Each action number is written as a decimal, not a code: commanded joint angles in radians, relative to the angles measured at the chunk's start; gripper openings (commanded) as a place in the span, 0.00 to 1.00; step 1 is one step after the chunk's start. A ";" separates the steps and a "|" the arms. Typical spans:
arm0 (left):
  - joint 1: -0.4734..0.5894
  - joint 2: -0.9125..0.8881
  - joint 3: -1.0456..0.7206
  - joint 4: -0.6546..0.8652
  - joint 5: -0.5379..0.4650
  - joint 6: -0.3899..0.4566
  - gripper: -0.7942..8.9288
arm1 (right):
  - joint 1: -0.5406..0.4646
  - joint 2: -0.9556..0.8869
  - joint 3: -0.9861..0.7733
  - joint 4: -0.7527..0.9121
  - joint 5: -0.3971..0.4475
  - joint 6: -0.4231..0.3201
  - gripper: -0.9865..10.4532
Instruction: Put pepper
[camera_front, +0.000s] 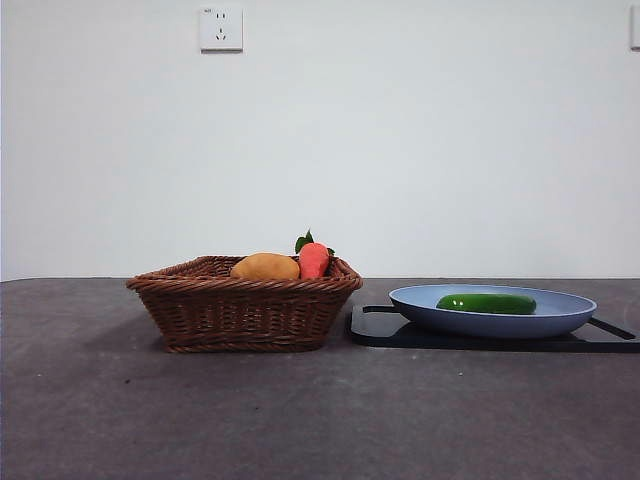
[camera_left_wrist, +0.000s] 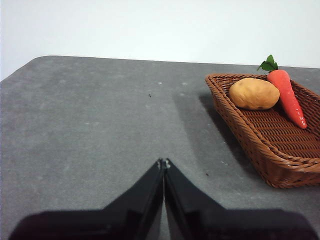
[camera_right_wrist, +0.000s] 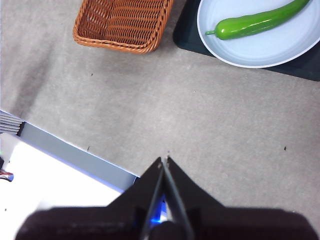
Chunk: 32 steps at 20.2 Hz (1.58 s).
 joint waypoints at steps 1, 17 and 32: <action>0.003 -0.005 -0.010 0.010 0.003 -0.010 0.09 | 0.002 0.005 0.015 0.008 0.002 0.005 0.10; 0.003 -0.005 -0.010 0.010 0.002 -0.010 0.09 | -0.082 -0.093 -0.008 0.241 0.054 -0.062 0.10; 0.003 -0.005 -0.010 0.010 0.002 -0.010 0.09 | -0.179 -0.668 -0.857 1.102 0.206 0.073 0.10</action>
